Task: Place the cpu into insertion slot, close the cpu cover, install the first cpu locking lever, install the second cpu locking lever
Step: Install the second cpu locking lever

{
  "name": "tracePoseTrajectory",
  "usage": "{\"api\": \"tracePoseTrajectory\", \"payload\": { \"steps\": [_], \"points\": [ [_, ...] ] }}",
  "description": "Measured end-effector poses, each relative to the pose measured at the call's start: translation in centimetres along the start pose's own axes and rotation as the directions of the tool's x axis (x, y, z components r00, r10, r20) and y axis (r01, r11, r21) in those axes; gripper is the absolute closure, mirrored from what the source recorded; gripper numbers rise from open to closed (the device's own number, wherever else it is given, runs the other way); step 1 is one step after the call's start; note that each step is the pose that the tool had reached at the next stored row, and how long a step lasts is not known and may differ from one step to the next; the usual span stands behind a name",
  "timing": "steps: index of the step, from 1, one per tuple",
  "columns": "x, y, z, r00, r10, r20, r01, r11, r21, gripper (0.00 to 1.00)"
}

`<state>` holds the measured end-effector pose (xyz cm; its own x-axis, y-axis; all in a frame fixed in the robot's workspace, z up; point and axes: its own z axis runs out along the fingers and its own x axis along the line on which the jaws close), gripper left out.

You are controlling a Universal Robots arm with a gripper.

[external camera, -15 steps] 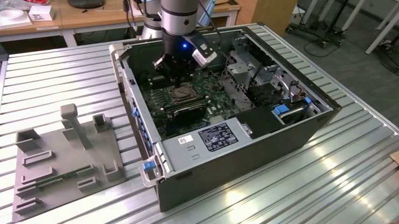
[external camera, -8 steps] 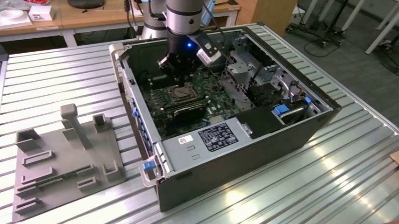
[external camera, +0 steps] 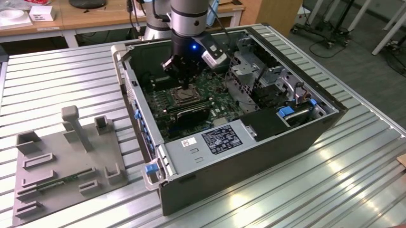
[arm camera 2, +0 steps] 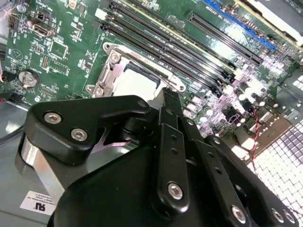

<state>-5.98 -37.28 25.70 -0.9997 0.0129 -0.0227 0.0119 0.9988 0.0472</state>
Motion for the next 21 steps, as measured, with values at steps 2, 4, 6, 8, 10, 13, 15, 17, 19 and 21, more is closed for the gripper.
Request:
{"api": "tracePoseTrajectory", "payload": {
  "steps": [2,4,6,8,10,13,15,17,19,21],
  "points": [
    [0.00,-0.12,0.03,1.0000,0.000,0.0000,0.000,1.0000,0.0000,0.89],
    [0.00,-0.20,0.15,1.0000,0.000,0.0001,0.000,1.0000,0.0000,0.89],
    [0.01,-0.25,0.36,1.0000,0.000,0.0004,0.000,1.0000,0.0001,0.89],
    [0.01,-0.30,0.60,1.0000,0.000,0.0010,0.000,1.0000,-0.0001,0.89],
    [0.01,-0.35,0.80,1.0000,0.000,0.0013,0.000,1.0000,0.0000,0.89],
    [0.02,-0.43,0.93,1.0000,0.000,0.0013,0.000,1.0000,0.0001,0.89],
    [0.02,-0.50,1.04,1.0000,0.000,0.0015,0.000,1.0000,0.0001,0.89],
    [0.02,-0.56,1.20,1.0000,0.000,0.0019,0.000,1.0000,-0.0001,0.89],
    [0.02,-0.59,1.40,1.0000,0.000,0.0031,0.000,1.0000,0.0000,0.89],
    [0.04,-0.61,1.62,1.0000,0.000,0.0046,0.000,1.0000,0.0000,0.89]
  ]
}}
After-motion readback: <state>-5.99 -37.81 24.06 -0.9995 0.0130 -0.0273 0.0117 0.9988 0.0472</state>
